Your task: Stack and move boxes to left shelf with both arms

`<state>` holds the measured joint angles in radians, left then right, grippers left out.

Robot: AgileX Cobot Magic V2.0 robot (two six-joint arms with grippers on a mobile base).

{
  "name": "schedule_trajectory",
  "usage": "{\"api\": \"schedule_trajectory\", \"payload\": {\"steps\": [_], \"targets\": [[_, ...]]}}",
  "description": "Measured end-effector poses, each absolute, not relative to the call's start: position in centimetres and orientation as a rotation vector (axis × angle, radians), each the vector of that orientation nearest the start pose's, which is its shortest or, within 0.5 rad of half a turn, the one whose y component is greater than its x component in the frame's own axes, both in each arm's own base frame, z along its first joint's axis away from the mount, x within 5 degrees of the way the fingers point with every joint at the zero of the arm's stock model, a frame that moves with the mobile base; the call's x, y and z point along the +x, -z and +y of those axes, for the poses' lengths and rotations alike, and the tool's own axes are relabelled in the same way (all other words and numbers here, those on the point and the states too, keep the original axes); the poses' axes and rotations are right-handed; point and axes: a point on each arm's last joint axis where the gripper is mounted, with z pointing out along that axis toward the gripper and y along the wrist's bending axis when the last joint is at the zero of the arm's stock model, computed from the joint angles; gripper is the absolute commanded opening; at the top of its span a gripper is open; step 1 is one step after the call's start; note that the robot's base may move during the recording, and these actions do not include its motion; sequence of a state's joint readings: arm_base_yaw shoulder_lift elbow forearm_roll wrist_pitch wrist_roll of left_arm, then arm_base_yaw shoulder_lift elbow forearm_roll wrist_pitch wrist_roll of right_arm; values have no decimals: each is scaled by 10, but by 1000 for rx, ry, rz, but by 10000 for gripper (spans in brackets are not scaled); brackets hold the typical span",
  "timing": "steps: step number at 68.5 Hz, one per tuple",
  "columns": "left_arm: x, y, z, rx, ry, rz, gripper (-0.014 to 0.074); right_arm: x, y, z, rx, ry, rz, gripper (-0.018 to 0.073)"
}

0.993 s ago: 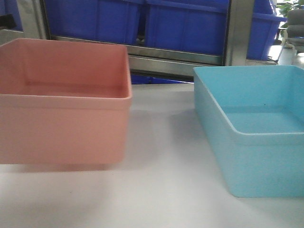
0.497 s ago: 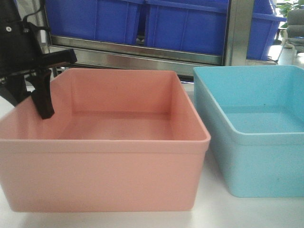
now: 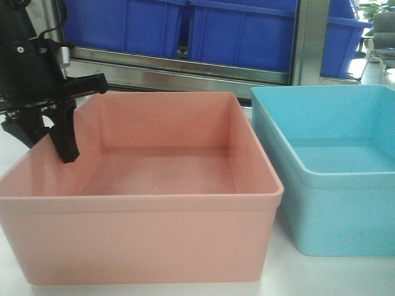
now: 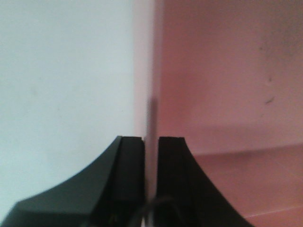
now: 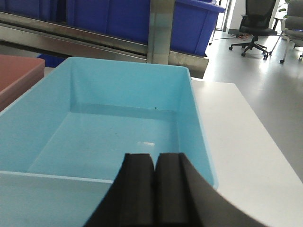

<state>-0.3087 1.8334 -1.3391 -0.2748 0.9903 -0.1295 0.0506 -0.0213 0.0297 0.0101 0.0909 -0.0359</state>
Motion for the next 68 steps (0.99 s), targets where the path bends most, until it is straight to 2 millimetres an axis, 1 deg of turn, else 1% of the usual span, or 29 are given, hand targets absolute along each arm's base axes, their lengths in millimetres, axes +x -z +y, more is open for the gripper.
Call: {"api": "schedule_trajectory", "payload": {"steps": [6, 11, 14, 19, 20, 23, 26, 30, 39, 46, 51, 54, 57, 60, 63, 68], "targets": [[343, -220, -131, 74, 413, 2995, -3, 56, -196, 3, -61, -20, 1582, 30], [343, -220, -131, 80, 413, 2990, 25, 56, -196, 3, -61, -20, 1582, 30], [343, -219, -131, 86, 412, 2990, 69, 56, -196, 3, -61, -20, 1582, 30], [343, -220, -131, 101, 421, 2985, 195, 56, -196, 3, -61, -20, 1582, 30], [343, -220, -132, 106, 424, 2984, 205, 56, -196, 3, -61, -20, 1582, 30], [342, -223, -132, 105, 431, 2978, 272, 56, -196, 3, -61, -20, 1582, 30], [341, -226, -132, 108, 437, 2970, 316, 56, -196, 3, -61, -20, 1582, 30], [340, -231, -132, 107, 452, 2956, 350, 56, -196, 3, -61, -20, 1582, 30], [333, -251, -131, 109, 484, 2898, 353, 56, -196, 3, -61, -20, 1582, 30], [321, -269, -127, 135, 499, 2840, 352, 56, -196, 3, -61, -20, 1582, 30], [306, -280, -122, 171, 497, 2777, 353, 56, -196, 3, -61, -20, 1582, 30], [297, -282, -118, 185, 492, 2743, 352, 56, -196, 3, -61, -20, 1582, 30], [286, -288, -112, 198, 488, 2674, 352, 56, -196, 3, -61, -20, 1582, 30], [275, -289, -106, 200, 480, 2620, 353, 56, -196, 3, -61, -20, 1582, 30], [267, -293, -99, 187, 473, 2550, 352, 56, -196, 3, -61, -20, 1582, 30], [255, -293, -87, 167, 444, 2461, 352, 56, -196, 3, -61, -20, 1582, 30]]}}
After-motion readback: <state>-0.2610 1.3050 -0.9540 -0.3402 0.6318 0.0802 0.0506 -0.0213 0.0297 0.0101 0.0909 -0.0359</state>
